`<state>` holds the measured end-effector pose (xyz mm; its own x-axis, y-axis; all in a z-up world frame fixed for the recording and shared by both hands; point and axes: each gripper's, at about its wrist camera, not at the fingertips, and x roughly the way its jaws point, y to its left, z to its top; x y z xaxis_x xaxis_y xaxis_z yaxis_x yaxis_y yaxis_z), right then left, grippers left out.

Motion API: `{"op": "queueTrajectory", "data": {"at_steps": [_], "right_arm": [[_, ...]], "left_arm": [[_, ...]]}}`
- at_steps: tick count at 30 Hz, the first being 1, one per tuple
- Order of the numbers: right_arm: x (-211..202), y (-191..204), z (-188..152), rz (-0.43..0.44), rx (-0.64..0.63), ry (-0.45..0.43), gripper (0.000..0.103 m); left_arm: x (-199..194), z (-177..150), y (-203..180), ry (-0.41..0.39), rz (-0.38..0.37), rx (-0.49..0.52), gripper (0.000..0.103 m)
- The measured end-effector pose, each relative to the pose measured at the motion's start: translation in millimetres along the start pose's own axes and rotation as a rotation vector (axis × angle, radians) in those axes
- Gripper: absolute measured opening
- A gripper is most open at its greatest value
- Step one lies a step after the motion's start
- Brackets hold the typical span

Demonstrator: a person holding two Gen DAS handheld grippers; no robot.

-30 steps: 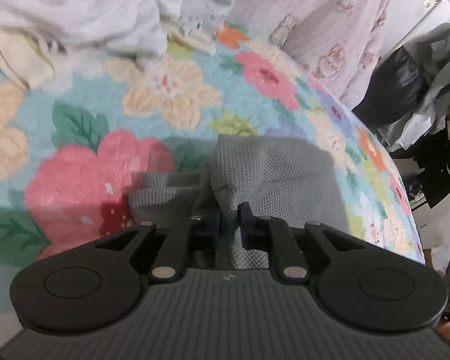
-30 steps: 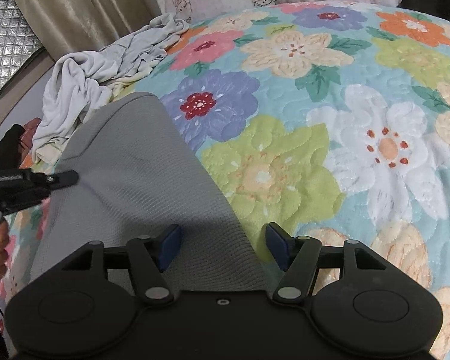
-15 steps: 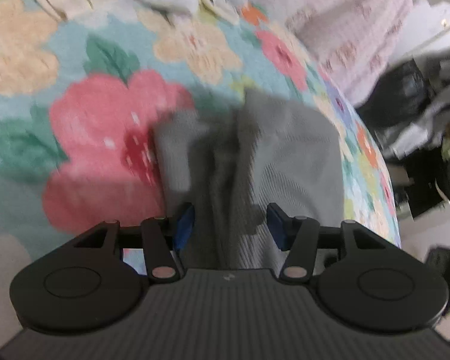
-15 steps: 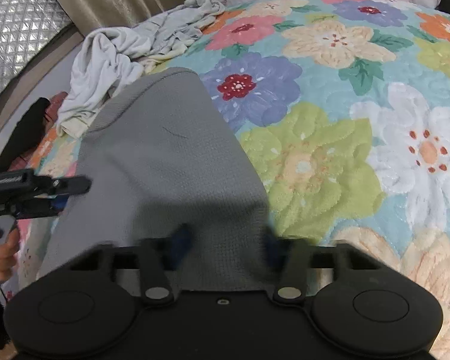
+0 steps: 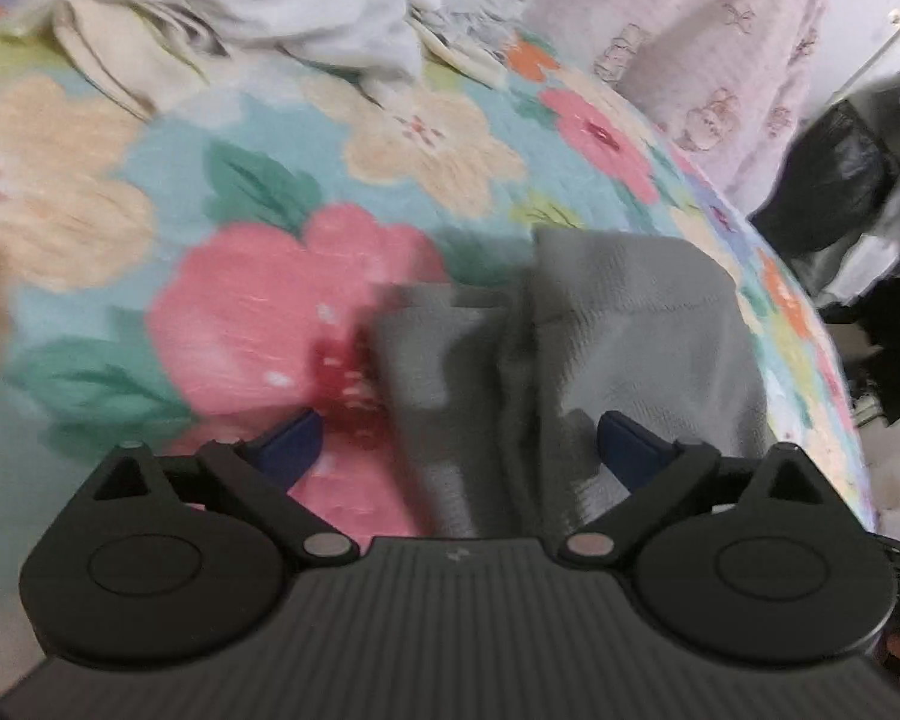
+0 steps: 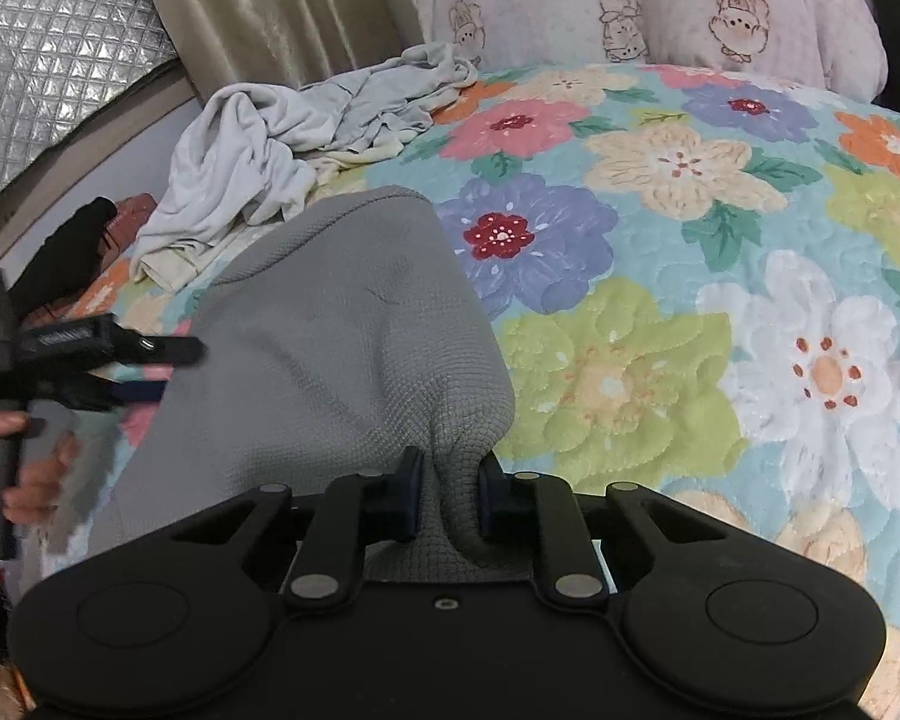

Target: Fold clothes

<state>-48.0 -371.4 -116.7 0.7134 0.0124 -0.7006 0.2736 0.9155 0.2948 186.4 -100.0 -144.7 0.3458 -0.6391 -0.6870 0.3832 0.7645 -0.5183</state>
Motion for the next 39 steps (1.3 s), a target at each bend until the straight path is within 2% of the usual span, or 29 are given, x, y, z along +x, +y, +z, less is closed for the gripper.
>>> {"op": "queueTrajectory", "data": {"at_steps": [1, 2, 3, 4, 5, 6, 8, 9, 13, 15, 17, 18, 19, 20, 21, 22, 23, 27, 29, 30, 31, 32, 33, 34, 35, 37, 39], "right_arm": [[-1, 0, 0, 0.003, 0.003, -0.003, 0.021], [-1, 1, 0, 0.005, 0.001, -0.003, 0.02], [-1, 1, 0, 0.007, -0.001, -0.004, 0.02], [-1, 2, 1, 0.008, -0.003, -0.005, 0.02], [-1, 3, 2, 0.012, -0.007, -0.004, 0.019], [-1, 3, 3, 0.015, -0.01, -0.004, 0.019], [-4, 6, 10, 0.028, -0.03, -0.019, 0.017], [-8, 7, 15, 0.037, -0.041, -0.033, 0.016], [-16, 19, 45, 0.036, -0.123, -0.086, 0.015], [-11, 28, 65, 0.036, -0.183, -0.125, 0.015], [4, 33, 82, 0.019, -0.223, -0.182, 0.016], [13, 34, 90, 0.01, -0.229, -0.211, 0.018], [23, 34, 97, 0.0, -0.232, -0.237, 0.031], [37, 28, 103, -0.031, -0.182, -0.218, 0.047], [50, 21, 104, -0.094, -0.105, -0.182, 0.047], [56, 15, 100, -0.13, -0.042, -0.164, 0.047], [58, 6, 93, -0.135, 0.017, -0.147, 0.048], [61, -24, 67, -0.05, 0.167, -0.018, 0.049], [63, -30, 63, 0.022, 0.214, 0.011, 0.061], [66, -30, 61, 0.053, 0.236, 0.038, 0.062], [69, -31, 59, 0.082, 0.254, 0.064, 0.062], [71, -27, 59, 0.063, 0.227, 0.072, 0.053], [71, -19, 58, 0.017, 0.173, 0.072, 0.039], [69, -13, 59, -0.027, 0.119, 0.065, 0.022], [67, -7, 60, -0.07, 0.069, 0.056, 0.016], [55, -7, 59, -0.129, 0.08, 0.003, 0.015], [40, -7, 57, -0.198, 0.113, -0.03, 0.022]], "left_arm": [[3, -1, -1, -0.016, -0.017, 0.003, 0.098], [7, 0, -2, -0.012, -0.071, 0.0, 0.095], [13, 1, -1, 0.005, -0.126, -0.031, 0.078], [18, 2, 0, 0.021, -0.18, -0.064, 0.054], [24, 3, 3, 0.032, -0.186, -0.099, 0.042], [26, 3, 7, 0.031, -0.177, -0.125, 0.022], [21, 3, 9, -0.003, -0.165, -0.164, 0.019], [9, 2, 0, -0.042, -0.146, -0.14, 0.017], [-44, -6, -35, -0.212, -0.076, -0.053, 0.016], [-72, -15, -46, -0.286, -0.038, -0.057, 0.016], [-84, -27, -44, -0.319, -0.002, -0.121, 0.017], [-80, -32, -41, -0.3, 0.012, -0.136, 0.024], [-70, -33, -37, -0.256, 0.048, -0.131, 0.031], [-60, -34, -31, -0.212, 0.11, -0.128, 0.031], [-53, -33, -25, -0.179, 0.157, -0.126, 0.031], [-53, -31, -19, -0.177, 0.173, -0.13, 0.032], [-54, -29, -12, -0.177, 0.187, -0.135, 0.033], [-61, -15, 6, -0.19, 0.079, -0.184, 0.04], [-60, -16, 9, -0.18, 0.058, -0.205, 0.041], [-61, -16, 10, -0.184, 0.073, -0.208, 0.041], [-62, -17, 12, -0.188, 0.089, -0.211, 0.041], [-63, -17, 13, -0.192, 0.105, -0.214, 0.041], [-64, -15, 13, -0.198, 0.153, -0.196, 0.042], [-65, -14, 12, -0.204, 0.202, -0.178, 0.04], [-68, -11, 8, -0.195, 0.323, -0.123, 0.04], [-72, -7, -5, -0.181, 0.496, 0.025, 0.039], [-84, -1, -3, -0.211, 0.391, 0.005, 0.041]]}}
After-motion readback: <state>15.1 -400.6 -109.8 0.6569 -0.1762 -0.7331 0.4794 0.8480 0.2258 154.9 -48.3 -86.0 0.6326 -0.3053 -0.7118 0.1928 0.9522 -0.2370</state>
